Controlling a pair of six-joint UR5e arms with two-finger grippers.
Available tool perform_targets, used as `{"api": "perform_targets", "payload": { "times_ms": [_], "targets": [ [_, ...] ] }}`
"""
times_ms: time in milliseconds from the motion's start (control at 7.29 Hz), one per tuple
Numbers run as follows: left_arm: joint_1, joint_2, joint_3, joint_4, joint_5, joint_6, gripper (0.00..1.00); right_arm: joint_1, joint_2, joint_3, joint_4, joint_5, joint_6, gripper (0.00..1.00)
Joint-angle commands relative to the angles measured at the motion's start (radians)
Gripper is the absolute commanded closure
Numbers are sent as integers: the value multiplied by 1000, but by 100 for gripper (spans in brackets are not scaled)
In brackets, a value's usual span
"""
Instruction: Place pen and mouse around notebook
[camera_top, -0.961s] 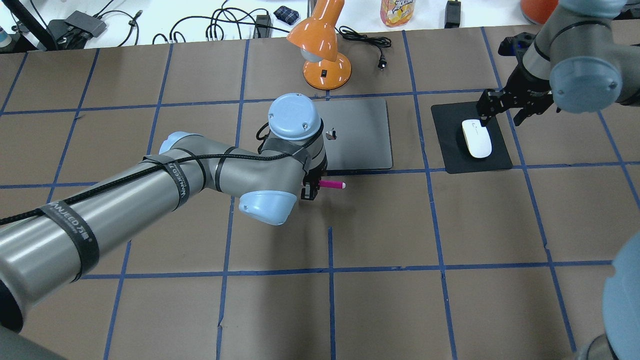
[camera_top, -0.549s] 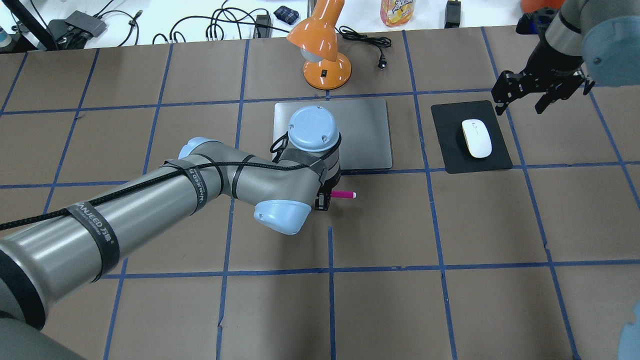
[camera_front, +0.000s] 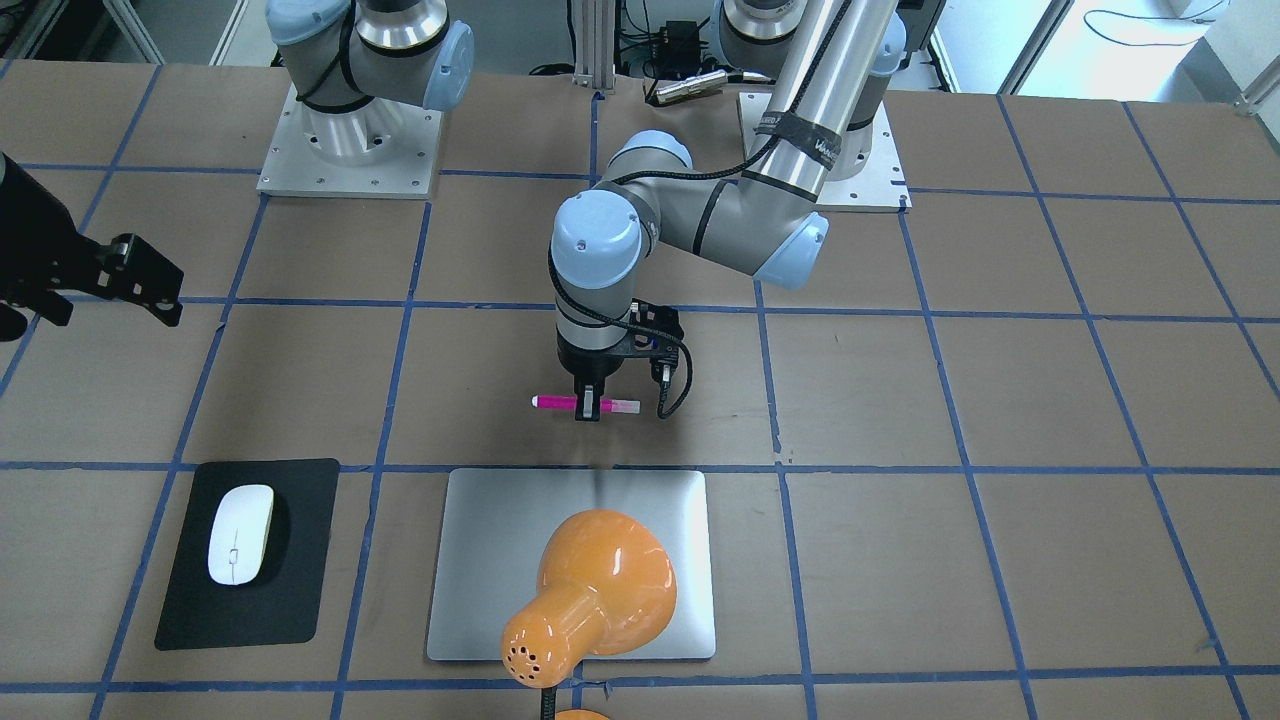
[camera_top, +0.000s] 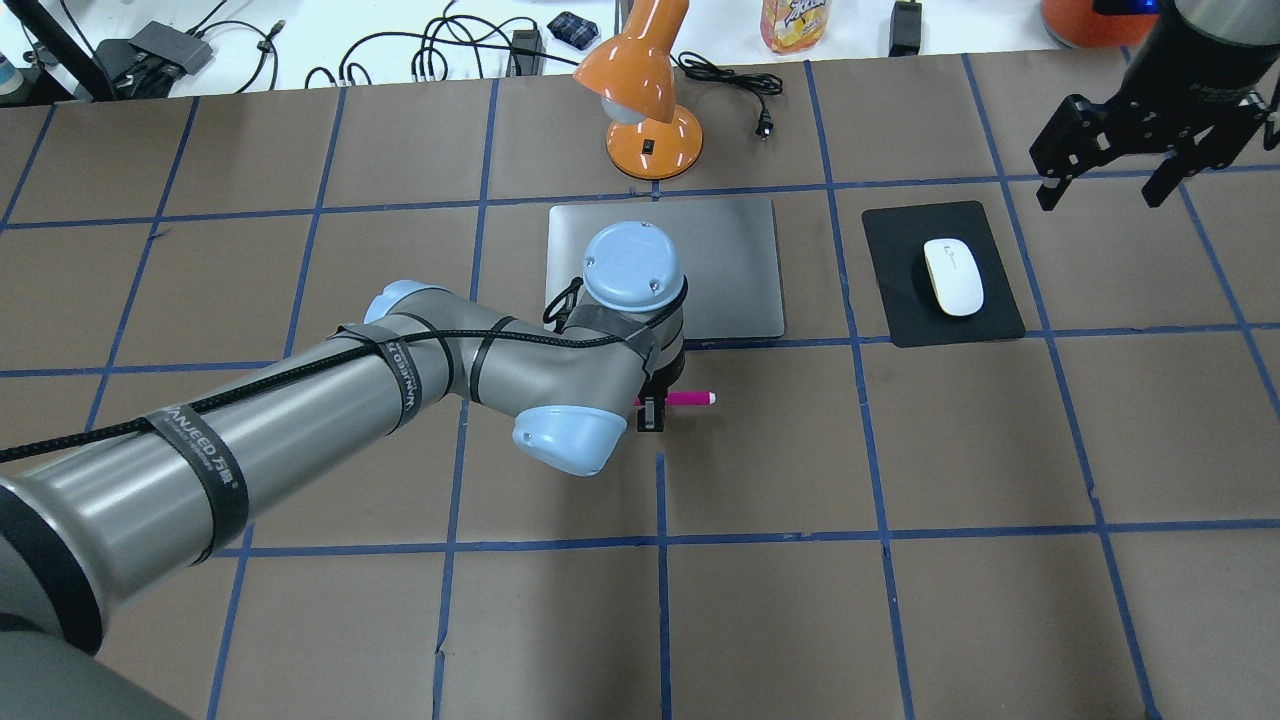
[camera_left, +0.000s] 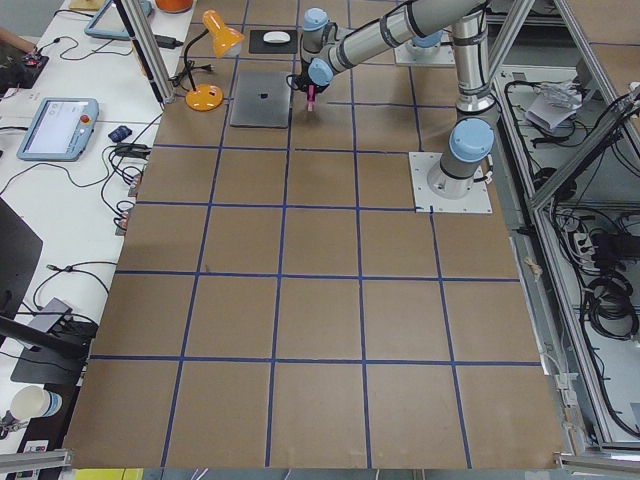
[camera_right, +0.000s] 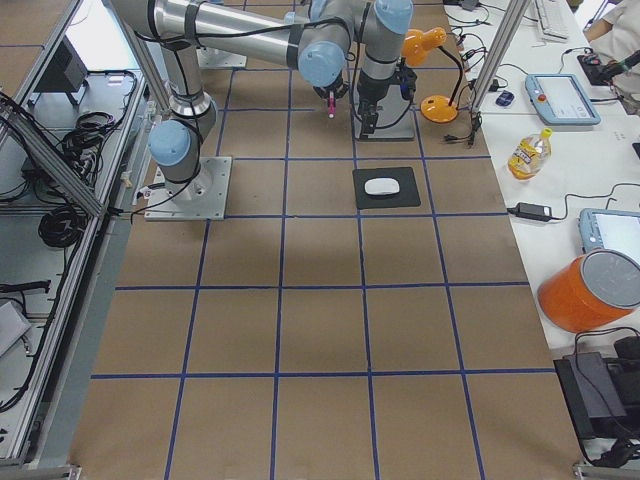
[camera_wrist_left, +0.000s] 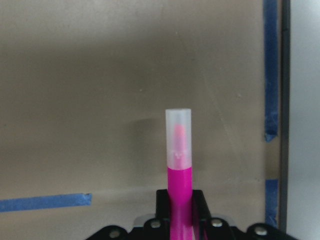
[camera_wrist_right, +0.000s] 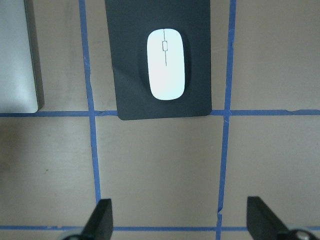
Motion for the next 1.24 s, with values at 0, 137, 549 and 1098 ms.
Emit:
{"api": "perform_targets", "payload": {
  "times_ms": [0,137,549,1098],
  "targets": [
    [-1,-12,-2,1,-6,0,23,1,-59,4,39,-4,0,1],
    [-1,-10,1,4,-16,9,0,3,-65,7,47,-4,0,0],
    [22,55,18,-31,-10,350,0,14,-108,13,98,11,75,0],
    [192,186,21,-151,-10,1109,0,227,-90,2,74,12,409,0]
  ]
}}
